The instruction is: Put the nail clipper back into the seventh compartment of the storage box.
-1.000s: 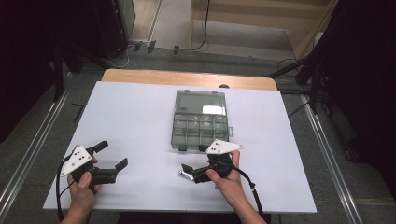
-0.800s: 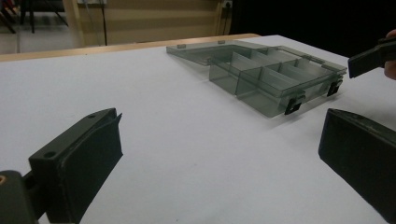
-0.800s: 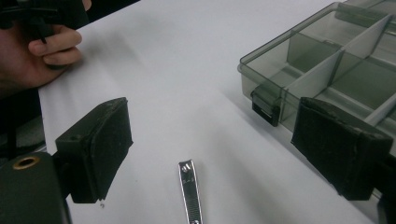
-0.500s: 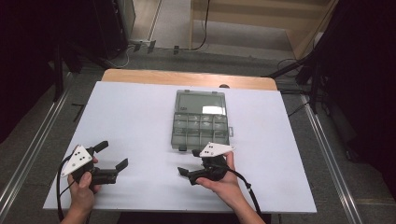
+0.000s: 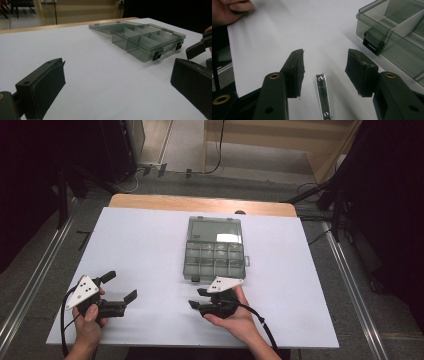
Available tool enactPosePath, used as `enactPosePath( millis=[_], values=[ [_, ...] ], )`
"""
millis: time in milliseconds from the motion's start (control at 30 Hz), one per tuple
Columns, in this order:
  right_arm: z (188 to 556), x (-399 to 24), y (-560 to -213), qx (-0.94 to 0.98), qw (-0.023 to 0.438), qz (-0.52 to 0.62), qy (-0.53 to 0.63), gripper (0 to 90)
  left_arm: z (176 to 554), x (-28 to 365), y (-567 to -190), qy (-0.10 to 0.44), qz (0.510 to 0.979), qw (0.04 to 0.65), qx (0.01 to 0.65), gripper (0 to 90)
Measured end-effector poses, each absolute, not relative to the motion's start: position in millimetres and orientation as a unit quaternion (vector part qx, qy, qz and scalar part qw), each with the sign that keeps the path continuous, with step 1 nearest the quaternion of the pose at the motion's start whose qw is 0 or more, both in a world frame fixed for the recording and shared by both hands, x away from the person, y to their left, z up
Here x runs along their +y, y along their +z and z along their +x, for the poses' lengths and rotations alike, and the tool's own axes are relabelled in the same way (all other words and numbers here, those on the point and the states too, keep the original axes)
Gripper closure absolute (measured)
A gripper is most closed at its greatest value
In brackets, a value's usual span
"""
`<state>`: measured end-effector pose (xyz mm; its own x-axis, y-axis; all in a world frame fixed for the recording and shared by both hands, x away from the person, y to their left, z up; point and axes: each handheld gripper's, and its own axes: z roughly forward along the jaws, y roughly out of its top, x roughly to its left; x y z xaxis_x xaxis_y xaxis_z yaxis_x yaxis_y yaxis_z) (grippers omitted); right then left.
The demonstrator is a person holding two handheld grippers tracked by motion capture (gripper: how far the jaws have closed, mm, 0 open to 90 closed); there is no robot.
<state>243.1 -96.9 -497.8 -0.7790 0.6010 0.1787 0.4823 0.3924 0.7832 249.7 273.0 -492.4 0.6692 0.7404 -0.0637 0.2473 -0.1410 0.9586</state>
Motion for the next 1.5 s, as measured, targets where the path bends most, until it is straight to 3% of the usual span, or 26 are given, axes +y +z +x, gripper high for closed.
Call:
enactPosePath(
  millis=[800, 1300, 1500],
  values=[
    [245.0, -85.8, -516.2, 0.852, 0.056, 0.319, 0.411, 68.9, 249.2, 272.1, -492.5, 0.221, 0.724, 0.559, 0.339, 0.0],
    [241.0, -83.1, -519.9, 0.861, 0.074, 0.31, 0.397, 74.2, 249.3, 273.1, -492.4, 0.22, 0.723, 0.56, 0.34, 0.0],
    [236.3, -80.8, -520.6, 0.865, 0.102, 0.299, 0.389, 79.8, 249.3, 273.1, -492.4, 0.22, 0.722, 0.56, 0.341, 0.0]
  ],
)
